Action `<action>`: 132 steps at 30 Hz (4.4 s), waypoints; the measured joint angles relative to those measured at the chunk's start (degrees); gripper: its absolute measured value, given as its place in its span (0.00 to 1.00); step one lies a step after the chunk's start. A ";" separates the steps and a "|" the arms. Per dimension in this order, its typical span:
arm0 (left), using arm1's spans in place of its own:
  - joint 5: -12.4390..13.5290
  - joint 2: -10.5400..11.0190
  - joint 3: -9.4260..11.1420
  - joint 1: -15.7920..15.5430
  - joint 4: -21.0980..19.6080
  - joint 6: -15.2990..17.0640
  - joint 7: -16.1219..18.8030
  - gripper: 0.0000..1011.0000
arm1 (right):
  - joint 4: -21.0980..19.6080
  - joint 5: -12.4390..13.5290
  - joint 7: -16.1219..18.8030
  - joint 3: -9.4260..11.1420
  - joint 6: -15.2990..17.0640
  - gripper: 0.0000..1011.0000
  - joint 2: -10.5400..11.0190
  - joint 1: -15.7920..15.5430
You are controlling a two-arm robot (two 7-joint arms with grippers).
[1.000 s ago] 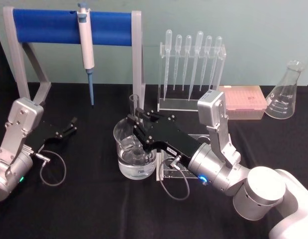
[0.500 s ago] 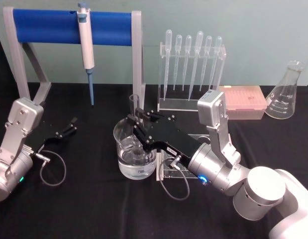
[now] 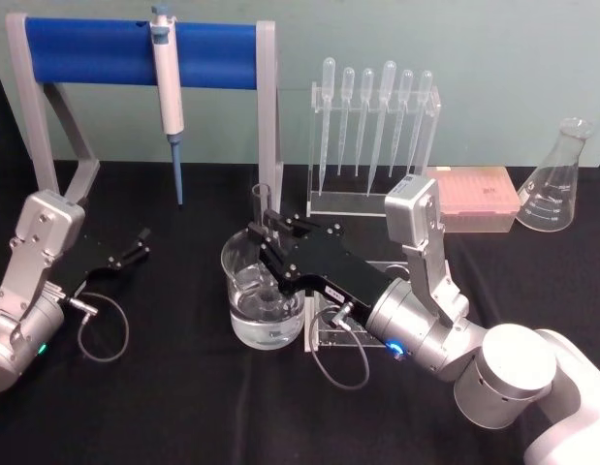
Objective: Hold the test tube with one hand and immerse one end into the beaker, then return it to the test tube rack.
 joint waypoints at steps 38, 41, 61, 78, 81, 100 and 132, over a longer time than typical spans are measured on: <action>0.00 0.00 0.00 0.00 0.00 0.00 0.00 0.99 | 0.00 0.00 0.00 0.00 0.00 0.22 0.00 0.00; 0.00 0.00 0.00 0.00 0.00 0.00 0.00 0.99 | 0.00 0.00 0.00 0.00 0.00 0.22 0.01 0.00; 0.00 0.00 0.00 0.00 0.00 0.00 0.00 0.99 | 0.00 0.00 0.00 0.00 0.00 0.22 0.01 0.00; 0.00 0.00 0.00 0.00 0.00 0.00 0.00 0.99 | 0.00 0.00 0.00 0.00 0.00 0.22 0.00 0.00; 0.00 0.00 0.00 0.00 0.00 0.00 0.00 0.99 | 0.00 0.00 0.00 0.00 0.00 0.22 0.00 0.00; 0.00 0.00 0.00 0.00 0.00 0.00 0.00 0.99 | 0.00 0.00 0.00 0.00 0.00 0.22 0.01 0.00; 0.00 0.00 0.00 0.00 0.00 0.00 0.00 0.99 | 0.00 0.00 0.00 0.00 0.00 0.22 0.01 0.00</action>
